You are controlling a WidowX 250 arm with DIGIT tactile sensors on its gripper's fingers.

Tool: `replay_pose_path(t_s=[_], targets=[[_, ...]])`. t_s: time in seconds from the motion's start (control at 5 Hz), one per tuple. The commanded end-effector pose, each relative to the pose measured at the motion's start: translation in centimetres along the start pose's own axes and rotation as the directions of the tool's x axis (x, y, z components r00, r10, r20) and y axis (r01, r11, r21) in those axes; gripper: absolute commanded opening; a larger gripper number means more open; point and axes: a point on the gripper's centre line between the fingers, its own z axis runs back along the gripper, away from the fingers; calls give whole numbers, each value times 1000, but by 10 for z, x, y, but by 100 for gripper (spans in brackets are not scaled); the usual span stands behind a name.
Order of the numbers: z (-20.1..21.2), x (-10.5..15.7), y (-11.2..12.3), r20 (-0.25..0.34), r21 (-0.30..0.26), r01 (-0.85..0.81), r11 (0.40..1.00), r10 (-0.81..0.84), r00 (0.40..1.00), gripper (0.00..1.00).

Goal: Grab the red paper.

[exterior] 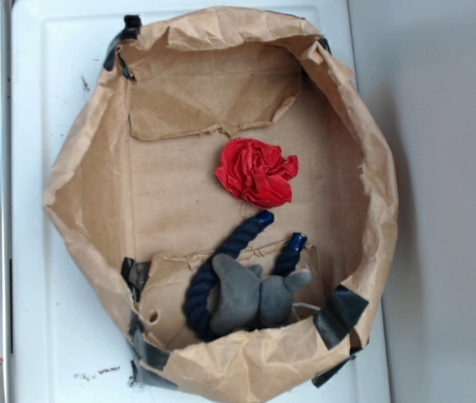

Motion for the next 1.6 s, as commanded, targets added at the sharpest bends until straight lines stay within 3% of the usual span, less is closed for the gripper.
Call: replay_pose_path(t_s=[0.0,0.2,0.4,1.0,1.2,1.4], targets=[[0,0,0,0,0,0,1000,0,1000,100],[-6,43,2,14,-14,-39,999,39,999,100],[-2,87,3,126,74,-65,995,55,990,100],[-2,87,3,126,74,-65,995,55,990,100],[-51,122,17,55,34,-48,998,46,997,100],[-81,139,30,82,75,-91,993,85,993,100]])
